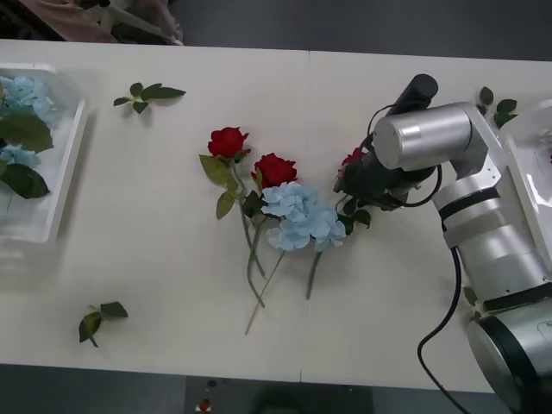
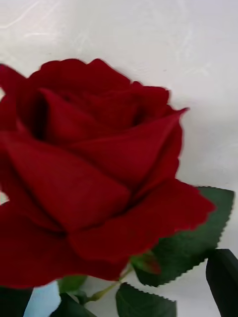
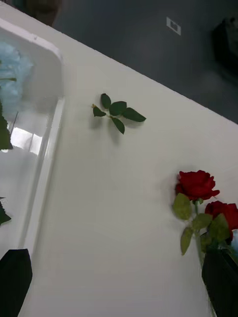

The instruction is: Put the red flowers into the right box and the blue flowers into the left box

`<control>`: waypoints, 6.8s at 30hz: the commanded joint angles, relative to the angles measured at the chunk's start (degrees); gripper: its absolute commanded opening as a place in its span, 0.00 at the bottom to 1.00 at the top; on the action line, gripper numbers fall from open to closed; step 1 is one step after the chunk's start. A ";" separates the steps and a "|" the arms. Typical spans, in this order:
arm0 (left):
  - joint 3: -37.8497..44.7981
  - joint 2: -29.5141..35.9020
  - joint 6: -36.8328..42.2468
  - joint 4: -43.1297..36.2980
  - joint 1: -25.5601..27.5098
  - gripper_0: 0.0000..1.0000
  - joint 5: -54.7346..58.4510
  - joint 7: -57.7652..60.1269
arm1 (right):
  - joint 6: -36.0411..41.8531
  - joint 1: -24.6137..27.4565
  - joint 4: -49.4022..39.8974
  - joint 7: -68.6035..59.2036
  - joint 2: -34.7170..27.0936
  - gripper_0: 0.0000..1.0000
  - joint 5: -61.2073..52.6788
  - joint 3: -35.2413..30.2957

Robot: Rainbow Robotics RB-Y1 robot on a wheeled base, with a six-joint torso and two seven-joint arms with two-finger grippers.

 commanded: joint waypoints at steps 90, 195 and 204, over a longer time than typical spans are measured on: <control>-39.08 -41.89 -11.74 47.77 -47.95 0.46 -64.23 18.90 | -13.97 -0.47 24.43 54.11 -34.85 0.00 -2.10 -29.35; -35.56 -43.38 -6.21 3.21 -57.71 0.00 -51.58 21.62 | 1.67 1.38 -19.34 61.05 2.50 0.23 -53.34 -28.39; -35.56 -43.38 -6.21 3.21 -57.71 0.00 -51.58 21.62 | 1.58 1.38 -19.34 60.00 2.50 0.00 -54.66 -28.21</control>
